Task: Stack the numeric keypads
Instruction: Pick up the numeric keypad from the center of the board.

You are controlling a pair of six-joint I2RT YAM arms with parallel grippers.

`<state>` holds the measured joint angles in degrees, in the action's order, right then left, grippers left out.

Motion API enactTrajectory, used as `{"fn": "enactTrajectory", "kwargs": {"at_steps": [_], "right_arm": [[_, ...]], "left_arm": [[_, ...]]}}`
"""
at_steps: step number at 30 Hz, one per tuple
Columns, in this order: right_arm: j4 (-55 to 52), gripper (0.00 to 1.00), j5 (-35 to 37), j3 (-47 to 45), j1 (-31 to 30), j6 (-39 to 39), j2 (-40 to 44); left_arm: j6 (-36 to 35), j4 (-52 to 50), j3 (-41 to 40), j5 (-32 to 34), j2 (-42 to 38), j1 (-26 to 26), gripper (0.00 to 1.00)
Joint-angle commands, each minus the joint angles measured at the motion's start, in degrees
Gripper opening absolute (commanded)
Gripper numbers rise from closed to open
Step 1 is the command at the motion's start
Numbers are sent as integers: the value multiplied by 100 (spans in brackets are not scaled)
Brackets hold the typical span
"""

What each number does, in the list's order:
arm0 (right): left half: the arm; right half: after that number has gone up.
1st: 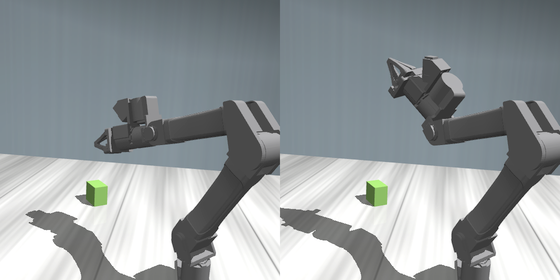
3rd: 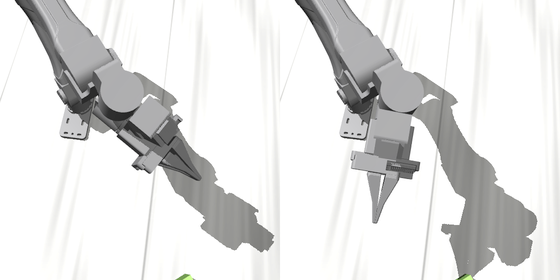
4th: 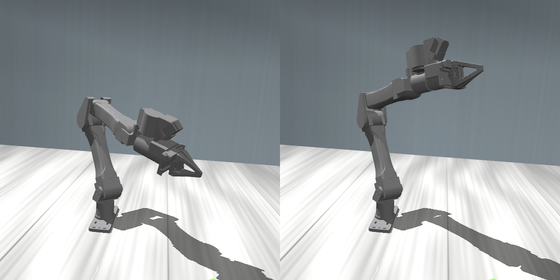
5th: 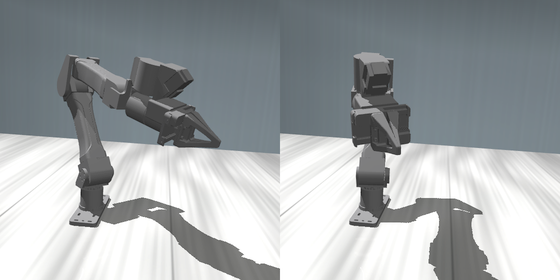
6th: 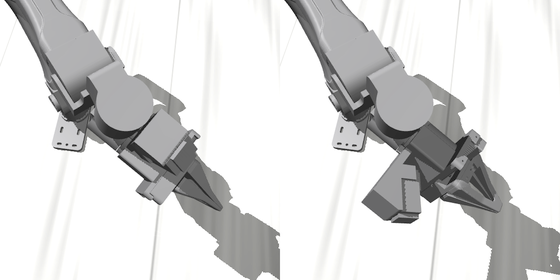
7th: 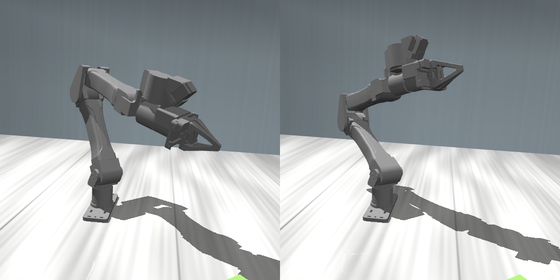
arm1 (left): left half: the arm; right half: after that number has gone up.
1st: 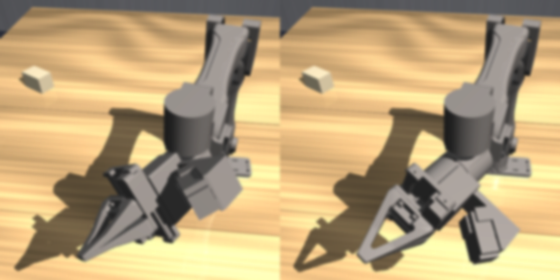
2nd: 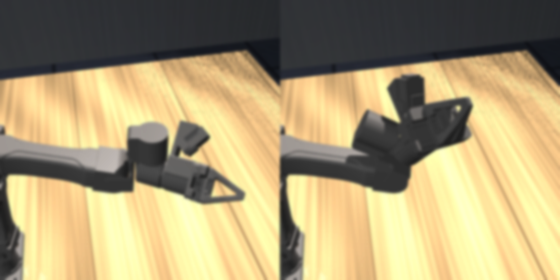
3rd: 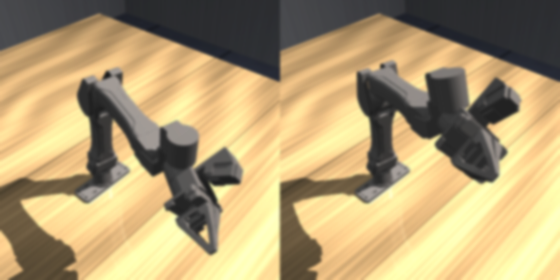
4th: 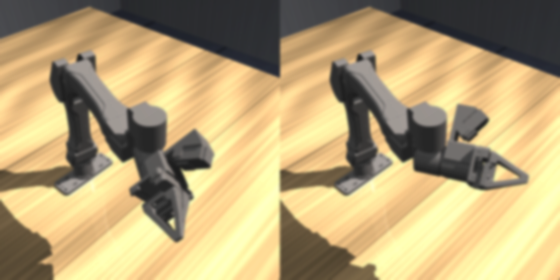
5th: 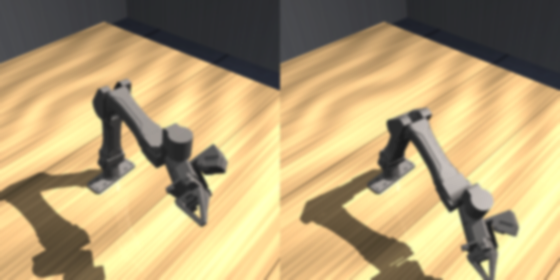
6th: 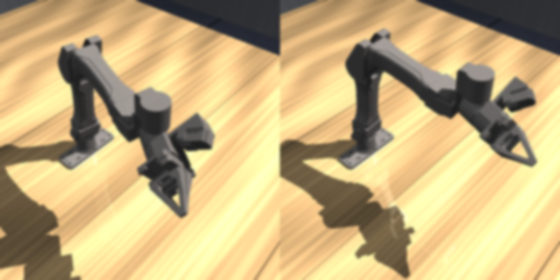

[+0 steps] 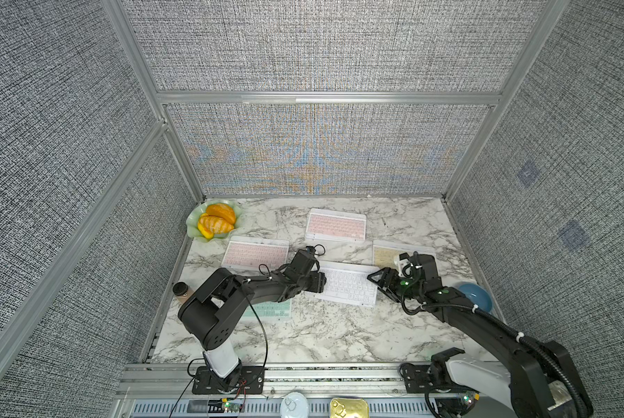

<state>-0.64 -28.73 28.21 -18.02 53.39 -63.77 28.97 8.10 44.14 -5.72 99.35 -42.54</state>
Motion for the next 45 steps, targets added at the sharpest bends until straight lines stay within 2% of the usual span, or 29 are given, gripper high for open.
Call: {"fn": "enactTrajectory", "kwargs": {"at_steps": [1,10,45], "right_arm": [[966,65,-1240,78,-53,330,63],[434,65,-1135,229,-91,36,156],[986,64,-1021,295,-527,226,-232]], "left_arm": [[140,-682,-77,-2531,120,-219,68],[100,-699,-71,-2610,102,-236,68],[215,-475,-107,-2656,146,-360,68]]}}
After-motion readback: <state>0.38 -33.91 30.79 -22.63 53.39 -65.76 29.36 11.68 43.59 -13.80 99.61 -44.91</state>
